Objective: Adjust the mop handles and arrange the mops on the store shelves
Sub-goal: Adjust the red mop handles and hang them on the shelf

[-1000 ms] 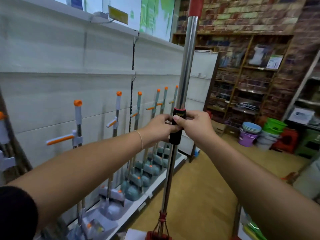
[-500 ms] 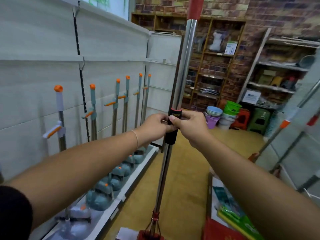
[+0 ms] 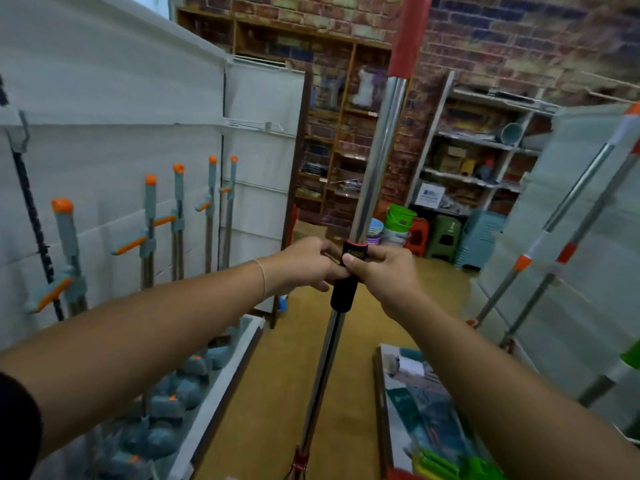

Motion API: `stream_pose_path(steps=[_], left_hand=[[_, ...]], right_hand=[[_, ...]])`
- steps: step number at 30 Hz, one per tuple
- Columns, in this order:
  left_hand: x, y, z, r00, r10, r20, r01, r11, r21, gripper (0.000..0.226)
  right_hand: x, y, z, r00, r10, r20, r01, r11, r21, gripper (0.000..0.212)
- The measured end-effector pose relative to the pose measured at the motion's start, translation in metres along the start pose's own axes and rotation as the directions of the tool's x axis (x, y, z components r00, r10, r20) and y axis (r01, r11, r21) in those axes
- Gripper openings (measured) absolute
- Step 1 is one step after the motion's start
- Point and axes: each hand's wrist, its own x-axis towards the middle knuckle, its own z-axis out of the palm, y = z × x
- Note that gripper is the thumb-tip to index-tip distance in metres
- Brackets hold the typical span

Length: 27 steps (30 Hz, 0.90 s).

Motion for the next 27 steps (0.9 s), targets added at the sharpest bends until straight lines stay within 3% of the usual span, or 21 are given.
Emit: stream_pose_path(steps=[6,12,18,23,27], left_hand=[[0.056,0.009,-0.017,0.998,0.064,0.007,-0.063,0.993,-0.103,0.027],[0.119,0.015,-0.019,0.985,0.171,-0.017,-0.171,0.985,-0.014,0.053],[0.195,-0.004,-0.020,0.981,0.171,-0.092,-0.175,0.984,-0.040,0.044],[0.265,-0.017,-0.014,0.982,0.167,-0.092,-0.184,0.957,-0.223,0.025],[0.322,-0.019,-0.004,0.982,0.171,-0.087,-0.186,0.955,-0.232,0.029]], right_hand=[[0.050,0.026,-0.002,0.995,0.041,-0.087,-0.044,0.998,-0.039,0.012],[0.100,0.054,0.005,0.994,0.047,-0.096,-0.048,0.999,-0.006,0.016],[0.167,0.092,0.002,0.993,0.074,-0.093,-0.072,0.997,0.027,0.013],[0.228,0.129,-0.008,0.992,0.101,-0.069,-0.100,0.995,0.027,0.018],[0.277,0.154,-0.030,0.993,0.109,-0.048,-0.109,0.994,0.005,0.018]])
